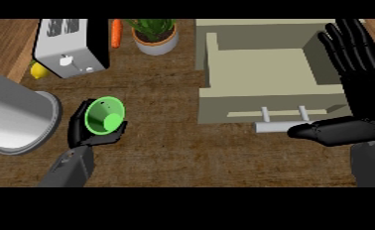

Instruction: Pick up the cup, place it into the drawer and close the drawer

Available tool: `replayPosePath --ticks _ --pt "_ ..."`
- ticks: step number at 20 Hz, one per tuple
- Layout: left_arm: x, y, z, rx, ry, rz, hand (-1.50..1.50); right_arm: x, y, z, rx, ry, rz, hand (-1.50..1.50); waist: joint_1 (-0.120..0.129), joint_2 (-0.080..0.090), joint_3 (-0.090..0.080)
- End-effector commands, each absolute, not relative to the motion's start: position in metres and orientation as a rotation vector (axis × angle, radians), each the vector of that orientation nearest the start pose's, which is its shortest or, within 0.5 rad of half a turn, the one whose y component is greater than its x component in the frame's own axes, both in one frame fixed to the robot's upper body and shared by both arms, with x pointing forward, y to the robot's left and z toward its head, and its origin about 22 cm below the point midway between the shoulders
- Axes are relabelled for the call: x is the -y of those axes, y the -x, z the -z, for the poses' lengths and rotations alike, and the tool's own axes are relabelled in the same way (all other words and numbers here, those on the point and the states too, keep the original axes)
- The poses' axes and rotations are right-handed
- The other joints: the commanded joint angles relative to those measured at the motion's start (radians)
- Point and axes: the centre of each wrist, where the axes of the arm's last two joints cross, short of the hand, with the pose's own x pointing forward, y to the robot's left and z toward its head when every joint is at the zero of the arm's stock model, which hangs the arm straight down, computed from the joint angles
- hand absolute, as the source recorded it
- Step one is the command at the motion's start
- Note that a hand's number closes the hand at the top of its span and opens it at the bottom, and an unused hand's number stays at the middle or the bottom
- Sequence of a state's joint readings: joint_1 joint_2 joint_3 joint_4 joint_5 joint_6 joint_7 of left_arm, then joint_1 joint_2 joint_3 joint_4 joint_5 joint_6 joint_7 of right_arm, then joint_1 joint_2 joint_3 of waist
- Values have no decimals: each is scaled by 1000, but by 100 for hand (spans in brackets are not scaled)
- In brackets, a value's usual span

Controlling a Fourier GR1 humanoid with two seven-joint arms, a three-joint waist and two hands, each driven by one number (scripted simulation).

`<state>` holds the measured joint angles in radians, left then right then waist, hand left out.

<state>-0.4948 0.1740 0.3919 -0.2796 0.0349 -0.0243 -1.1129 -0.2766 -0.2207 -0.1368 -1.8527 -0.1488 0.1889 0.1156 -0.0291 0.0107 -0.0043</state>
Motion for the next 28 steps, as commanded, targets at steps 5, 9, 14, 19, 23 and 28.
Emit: replayPosePath --ticks 5,9,14,19,23,28 --pt "-269 -337 91 2134 63 -173 150 279 -280 -152 1982 -38 -249 -150 17 -8 3" --pt "-240 -359 70 2116 191 -71 150 259 -265 -139 1966 -31 -274 -150 25 -14 4" --pt "-184 -386 17 2161 251 -2 150 278 -271 -147 1979 -2 -230 -150 45 -20 6" --pt "-152 -412 -57 2163 313 62 150 266 -275 -137 1986 11 -272 -150 42 -19 5" --pt "-117 -427 -123 2165 275 133 150 272 -266 -129 1990 -9 -261 -150 29 -18 5" --pt "-78 -427 -150 2135 253 165 150 277 -275 -155 1988 13 -265 -150 13 -12 4"
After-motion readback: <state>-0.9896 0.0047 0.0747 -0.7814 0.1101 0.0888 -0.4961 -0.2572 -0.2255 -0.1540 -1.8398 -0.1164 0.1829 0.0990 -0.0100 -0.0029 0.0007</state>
